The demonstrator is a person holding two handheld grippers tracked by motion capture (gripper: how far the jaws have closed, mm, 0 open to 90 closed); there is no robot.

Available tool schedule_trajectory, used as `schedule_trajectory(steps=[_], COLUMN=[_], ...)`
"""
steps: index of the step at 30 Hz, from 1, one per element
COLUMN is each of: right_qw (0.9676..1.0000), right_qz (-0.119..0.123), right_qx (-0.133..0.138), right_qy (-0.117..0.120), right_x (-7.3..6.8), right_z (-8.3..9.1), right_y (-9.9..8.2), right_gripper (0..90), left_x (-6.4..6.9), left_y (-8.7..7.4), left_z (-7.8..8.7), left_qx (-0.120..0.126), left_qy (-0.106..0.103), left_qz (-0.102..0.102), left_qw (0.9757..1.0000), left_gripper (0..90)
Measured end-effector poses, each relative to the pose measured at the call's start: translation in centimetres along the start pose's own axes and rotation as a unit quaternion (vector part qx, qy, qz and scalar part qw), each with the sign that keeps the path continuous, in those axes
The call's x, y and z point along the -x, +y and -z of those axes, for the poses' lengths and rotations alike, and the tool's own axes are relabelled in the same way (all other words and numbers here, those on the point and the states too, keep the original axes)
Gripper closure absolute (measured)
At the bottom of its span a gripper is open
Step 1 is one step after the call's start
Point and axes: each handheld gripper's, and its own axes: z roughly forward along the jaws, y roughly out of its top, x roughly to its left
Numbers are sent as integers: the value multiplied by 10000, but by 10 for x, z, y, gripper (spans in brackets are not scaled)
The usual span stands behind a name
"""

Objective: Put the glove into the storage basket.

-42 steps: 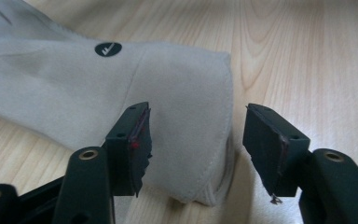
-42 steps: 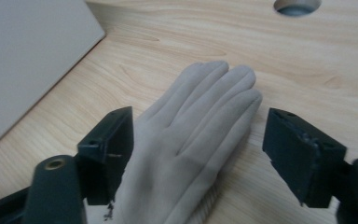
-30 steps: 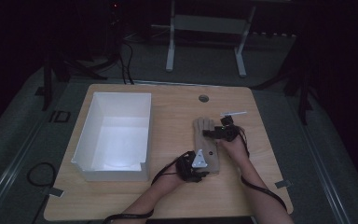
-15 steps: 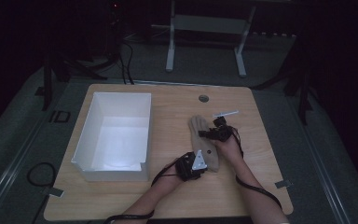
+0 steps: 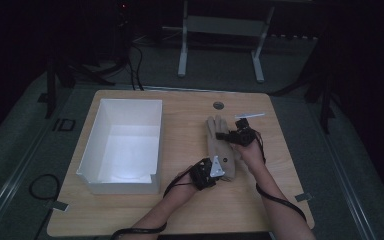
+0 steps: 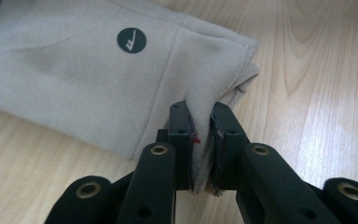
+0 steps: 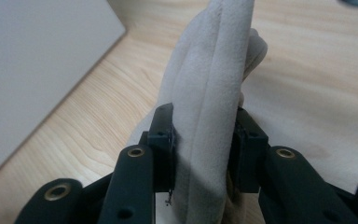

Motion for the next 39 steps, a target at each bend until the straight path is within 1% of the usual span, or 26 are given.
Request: schedule_trajectory(steps=[3,4,7,12,15,16,20,24,26,27,28,29,30,31,32,34,36,37,39], right_qw=[9999,9999,9997,9990,9986,9984,9977,9969,9965,9965,9959,9959,9955,9955,9951,9948,9947,9943,9939], right_qz=[1,12,105,228,276,268,318,354,417,417,449,449,485,485,527,562,573,558,569], right_qx=[103,140,209,382,450,494,588,660,691,691,738,738,758,758,775,780,789,810,827], right_qy=[26,57,36,55,69,107,130,226,222,222,260,260,295,295,304,348,340,418,465], right_x=[-2,-4,-8,-18,-23,-25,-33,-42,-47,-47,-53,-53,-58,-58,-64,-69,-71,-75,-79], right_z=[10,14,23,39,46,48,55,60,63,63,65,65,65,65,64,63,62,60,58], right_y=[7,9,16,27,33,36,45,54,59,59,65,65,69,69,74,77,79,82,85], right_gripper=[661,661,661,660,660,660,660,660,660,660,660,660,660,660,660,659,659,660,660], left_x=[-2,-2,-3,-7,-12,-12,-15,-17,-19,-19,-21,-21,-22,-22,-23,-26,-27,-29,-30], left_y=[9,11,23,36,43,45,51,57,59,59,60,60,61,61,61,60,59,57,56], left_z=[10,13,25,41,53,57,70,84,92,92,100,100,106,106,108,116,118,124,127], left_qx=[85,71,82,73,127,137,89,40,23,23,-21,-21,-52,-52,-57,-101,-95,-126,-124], left_qy=[-10,4,12,-57,-122,-108,-64,-5,28,28,70,70,112,112,132,162,168,185,180], left_qz=[49,10,-53,-23,70,81,43,-4,-20,-20,-50,-50,-54,-54,-63,-62,-45,-30,-15], left_qw=[10000,10000,10000,10000,9998,9998,9999,10000,10000,10000,10000,10000,9999,9999,9999,9998,9998,9997,9998], left_gripper=[813,813,813,813,813,813,813,813,813,813,813,813,813,813,813,813,813,813,813])
